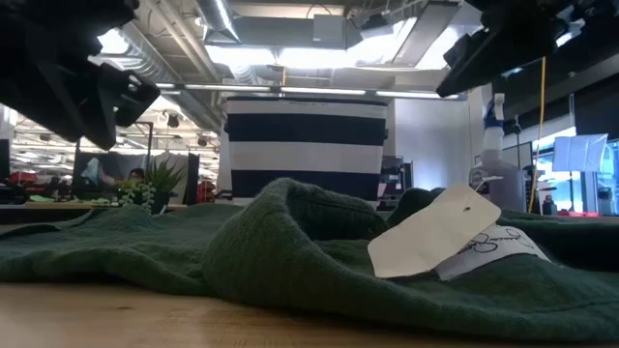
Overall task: Fold Laundry from Bin
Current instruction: Fold the green polo shirt
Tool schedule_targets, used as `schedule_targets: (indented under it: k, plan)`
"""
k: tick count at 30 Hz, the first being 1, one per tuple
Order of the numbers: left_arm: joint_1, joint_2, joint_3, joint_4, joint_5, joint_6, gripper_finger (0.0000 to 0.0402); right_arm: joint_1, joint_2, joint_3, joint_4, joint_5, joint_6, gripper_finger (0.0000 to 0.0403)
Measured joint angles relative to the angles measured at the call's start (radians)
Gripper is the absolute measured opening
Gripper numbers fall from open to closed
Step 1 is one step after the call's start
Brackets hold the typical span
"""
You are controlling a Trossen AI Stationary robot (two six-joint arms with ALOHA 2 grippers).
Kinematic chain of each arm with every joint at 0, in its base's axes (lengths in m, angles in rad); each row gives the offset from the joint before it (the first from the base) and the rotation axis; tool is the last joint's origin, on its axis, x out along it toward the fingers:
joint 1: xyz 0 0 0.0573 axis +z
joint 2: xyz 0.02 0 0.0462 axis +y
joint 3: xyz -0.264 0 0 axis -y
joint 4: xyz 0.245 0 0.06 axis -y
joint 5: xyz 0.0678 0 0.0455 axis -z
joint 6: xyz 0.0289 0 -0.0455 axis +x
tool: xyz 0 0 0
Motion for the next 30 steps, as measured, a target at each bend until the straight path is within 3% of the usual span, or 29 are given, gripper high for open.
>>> schedule_targets:
  k: [6,19,25,30]
  plan:
    - [-0.021,0.059,0.051,0.006,0.011,-0.012,0.0109,0.016,0.0,0.0,-0.028,-0.072,0.023,0.0147]
    - [-0.042,0.246,0.195,0.002,0.064,-0.03,0.0191,0.251,0.067,0.0,-0.064,0.049,0.185,0.0147]
    - [-0.103,0.376,0.263,-0.011,0.058,-0.008,0.0197,0.34,0.164,0.0,-0.087,0.082,0.234,0.0147]
    - [-0.132,0.443,0.337,-0.071,-0.007,0.003,0.0198,0.379,0.214,0.009,-0.112,0.084,0.26,0.0147]
